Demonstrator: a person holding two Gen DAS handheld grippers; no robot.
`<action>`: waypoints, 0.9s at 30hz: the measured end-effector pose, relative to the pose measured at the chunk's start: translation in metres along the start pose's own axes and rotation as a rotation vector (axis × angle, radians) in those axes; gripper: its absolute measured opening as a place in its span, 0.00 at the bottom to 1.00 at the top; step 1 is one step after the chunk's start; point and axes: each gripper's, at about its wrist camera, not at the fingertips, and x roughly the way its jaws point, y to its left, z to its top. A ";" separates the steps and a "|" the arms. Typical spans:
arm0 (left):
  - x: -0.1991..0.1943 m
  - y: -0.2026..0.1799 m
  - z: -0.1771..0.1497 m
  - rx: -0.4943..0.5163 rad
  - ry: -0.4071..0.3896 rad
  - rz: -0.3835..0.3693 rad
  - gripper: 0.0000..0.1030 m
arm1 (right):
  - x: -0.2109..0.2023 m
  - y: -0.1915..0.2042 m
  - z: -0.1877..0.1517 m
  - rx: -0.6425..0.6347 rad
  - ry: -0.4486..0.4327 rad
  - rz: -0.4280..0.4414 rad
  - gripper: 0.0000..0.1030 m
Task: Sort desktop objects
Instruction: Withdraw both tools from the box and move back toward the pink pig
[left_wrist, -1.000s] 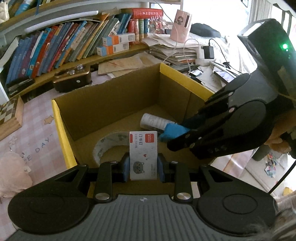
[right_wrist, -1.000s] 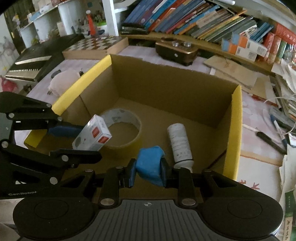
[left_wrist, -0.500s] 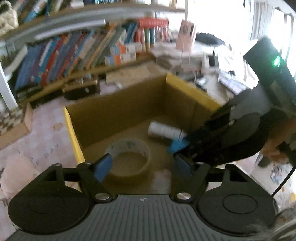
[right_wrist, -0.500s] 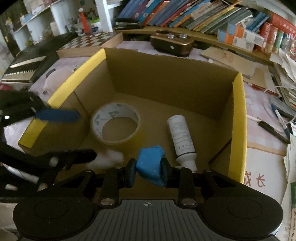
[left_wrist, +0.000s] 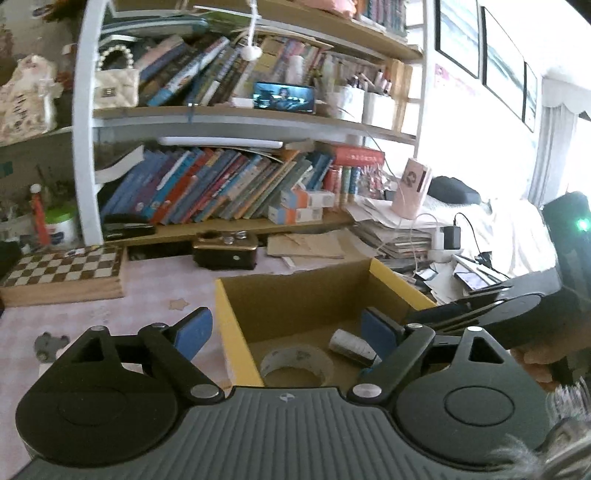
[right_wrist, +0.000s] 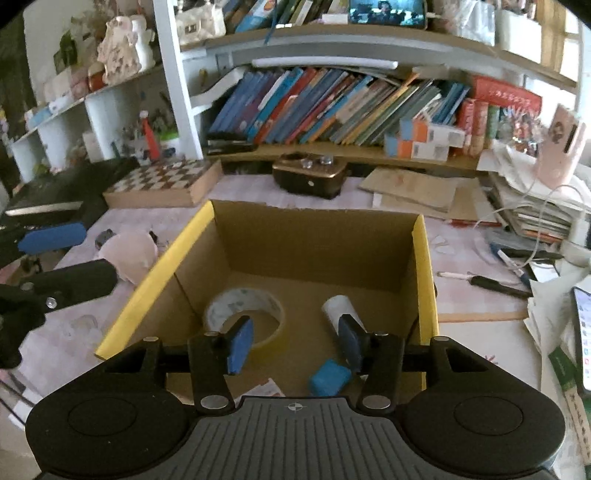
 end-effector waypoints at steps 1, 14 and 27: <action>-0.004 0.002 -0.002 -0.004 -0.001 0.001 0.84 | -0.002 0.002 -0.001 0.006 -0.004 -0.005 0.50; -0.069 0.030 -0.032 -0.006 -0.047 0.005 0.89 | -0.051 0.051 -0.037 0.093 -0.113 -0.134 0.50; -0.144 0.071 -0.078 -0.033 0.004 0.001 0.89 | -0.084 0.127 -0.099 0.178 -0.110 -0.212 0.50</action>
